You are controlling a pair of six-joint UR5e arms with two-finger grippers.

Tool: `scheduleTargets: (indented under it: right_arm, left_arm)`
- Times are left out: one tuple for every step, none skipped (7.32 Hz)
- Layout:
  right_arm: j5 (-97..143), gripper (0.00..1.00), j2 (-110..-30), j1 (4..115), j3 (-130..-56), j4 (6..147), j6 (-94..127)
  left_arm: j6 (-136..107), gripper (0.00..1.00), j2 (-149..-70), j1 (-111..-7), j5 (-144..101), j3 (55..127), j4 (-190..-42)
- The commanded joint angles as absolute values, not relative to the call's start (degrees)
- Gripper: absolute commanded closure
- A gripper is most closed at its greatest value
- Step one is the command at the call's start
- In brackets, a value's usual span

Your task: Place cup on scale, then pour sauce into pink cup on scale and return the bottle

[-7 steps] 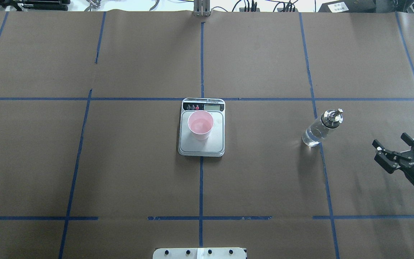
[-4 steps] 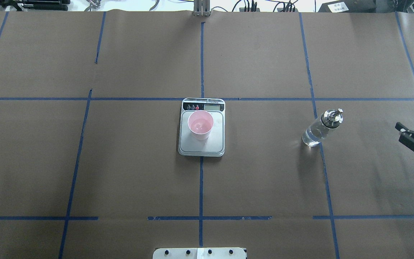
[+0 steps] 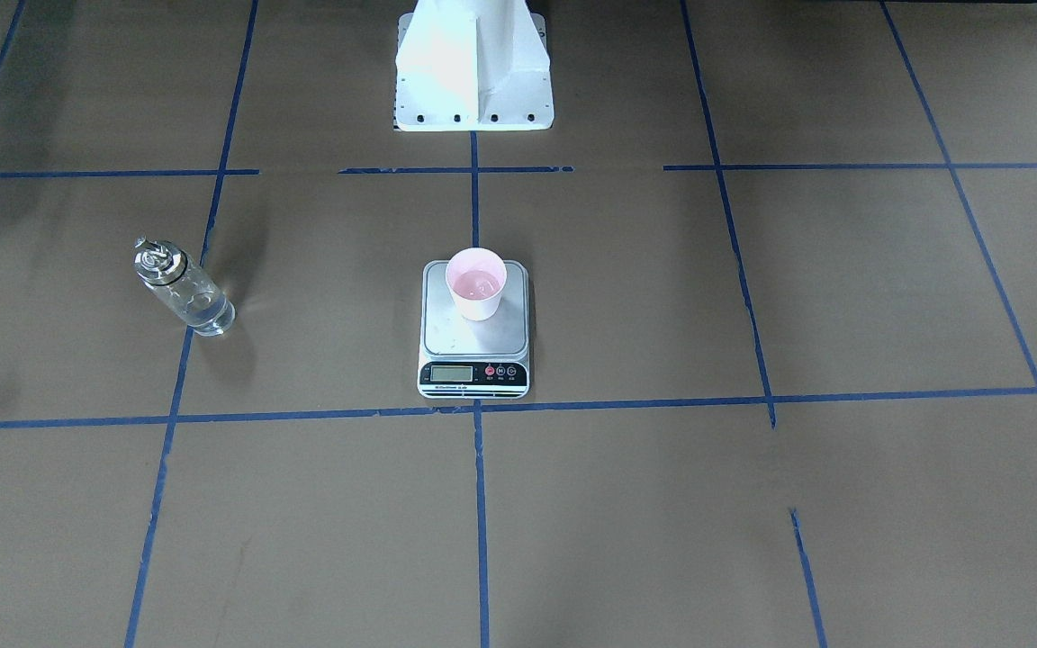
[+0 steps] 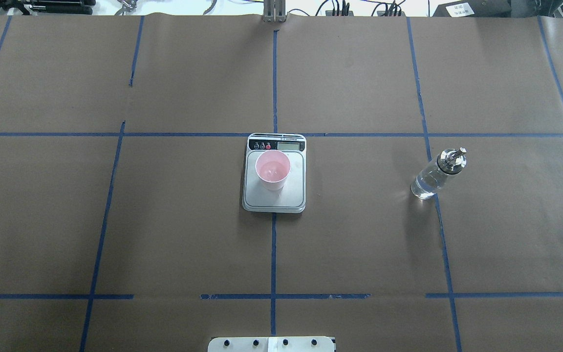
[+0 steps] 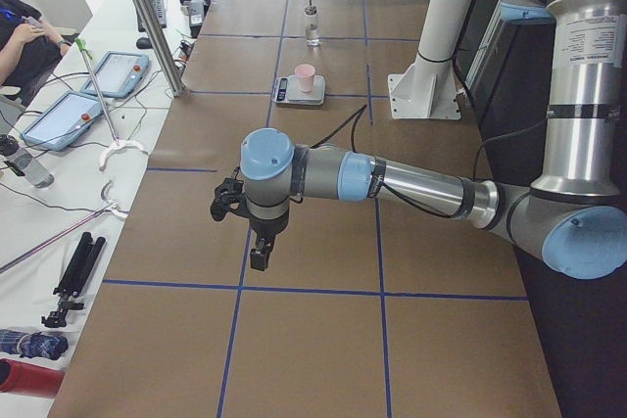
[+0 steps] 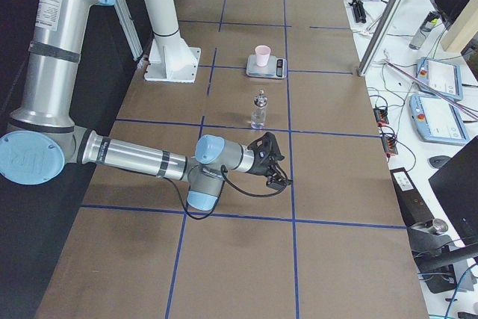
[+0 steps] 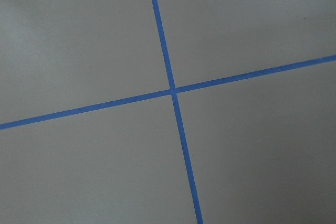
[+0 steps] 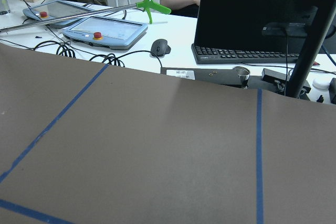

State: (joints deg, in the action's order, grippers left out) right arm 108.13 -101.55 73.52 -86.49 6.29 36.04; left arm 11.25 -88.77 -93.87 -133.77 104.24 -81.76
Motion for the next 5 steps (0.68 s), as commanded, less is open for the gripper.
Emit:
scheduleTargets:
  right_arm:
    - [121.08, 0.0, -96.43, 81.03, -86.83, 21.37, 31.65]
    - [121.29, 0.0, -95.98, 81.04, -87.27, 25.8, 31.55]
    - [121.46, 0.0, -96.15, 81.56, -88.15, 28.97, 29.2]
    - [124.6, 0.0, -95.2, 82.95, -89.72, 36.4, 21.61]
    - [127.59, 0.0, -92.66, 85.93, -92.17, 48.48, 12.83]
  left_arm:
    - [11.25, 0.0, -88.77, -93.87, -133.77, 104.24, -81.74]
    - [11.25, 0.0, -88.77, -93.87, -133.77, 104.24, -81.74]
    - [11.25, 0.0, -88.77, -93.87, -133.77, 104.33, -81.83]
    - [11.25, 0.0, -88.77, -93.87, -133.77, 104.33, -81.83]
    - [11.25, 0.0, -88.77, -93.87, -133.77, 104.33, -81.83]
